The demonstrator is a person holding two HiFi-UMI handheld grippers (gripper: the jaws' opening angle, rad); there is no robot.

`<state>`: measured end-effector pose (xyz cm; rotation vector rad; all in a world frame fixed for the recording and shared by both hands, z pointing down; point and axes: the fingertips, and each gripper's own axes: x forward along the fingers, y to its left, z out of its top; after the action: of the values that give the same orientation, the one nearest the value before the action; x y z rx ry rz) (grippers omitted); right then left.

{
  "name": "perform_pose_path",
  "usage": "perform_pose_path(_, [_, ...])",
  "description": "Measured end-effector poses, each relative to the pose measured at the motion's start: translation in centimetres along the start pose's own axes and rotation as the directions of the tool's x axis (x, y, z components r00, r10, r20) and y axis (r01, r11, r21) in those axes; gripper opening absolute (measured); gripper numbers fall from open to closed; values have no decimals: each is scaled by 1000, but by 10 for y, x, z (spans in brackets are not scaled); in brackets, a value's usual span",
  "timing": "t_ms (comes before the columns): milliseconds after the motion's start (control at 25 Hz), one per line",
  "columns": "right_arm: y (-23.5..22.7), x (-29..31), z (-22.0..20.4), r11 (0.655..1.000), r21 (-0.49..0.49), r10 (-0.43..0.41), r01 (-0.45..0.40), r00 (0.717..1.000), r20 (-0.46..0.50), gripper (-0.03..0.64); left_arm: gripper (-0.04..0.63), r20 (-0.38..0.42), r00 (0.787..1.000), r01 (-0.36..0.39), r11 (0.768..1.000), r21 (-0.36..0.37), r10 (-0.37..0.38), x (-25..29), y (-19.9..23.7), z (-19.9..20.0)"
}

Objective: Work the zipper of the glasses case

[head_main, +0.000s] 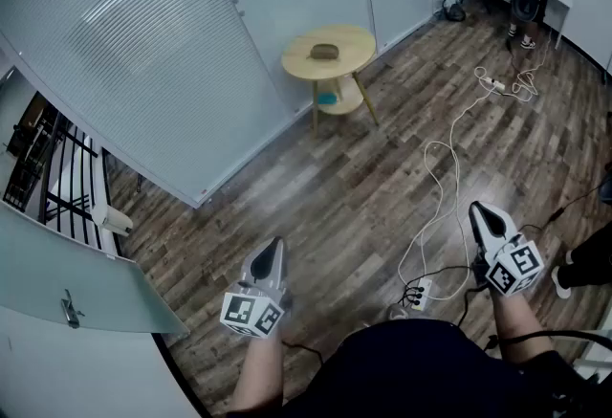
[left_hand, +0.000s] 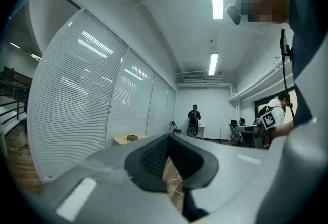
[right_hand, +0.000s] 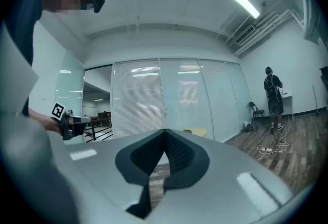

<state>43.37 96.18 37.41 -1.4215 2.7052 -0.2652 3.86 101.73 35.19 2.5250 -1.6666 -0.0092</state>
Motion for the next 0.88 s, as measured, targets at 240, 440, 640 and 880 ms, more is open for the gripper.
perform_pose_path(240, [-35,6,-10,1000,-1,4,-4,1000,-28,3,2,-5,1000,3,1000,14,-3,35,-15,-2])
perform_pose_path(440, [-58,20,-23,999,5,38,-38,998,-43,3,2,-12,1000,3,1000,12,-3,68,-27,-10])
perform_pose_path(640, [-80,66,-25,999,23,35,-34,998,-52,3,2,-27,1000,-7,1000,-16,6,108,-17,-14])
perform_pose_path(880, [-108,136,-26,1000,20,-11,12,998,-57,3,2,-45,999,26,1000,3,-26,176,36,-17])
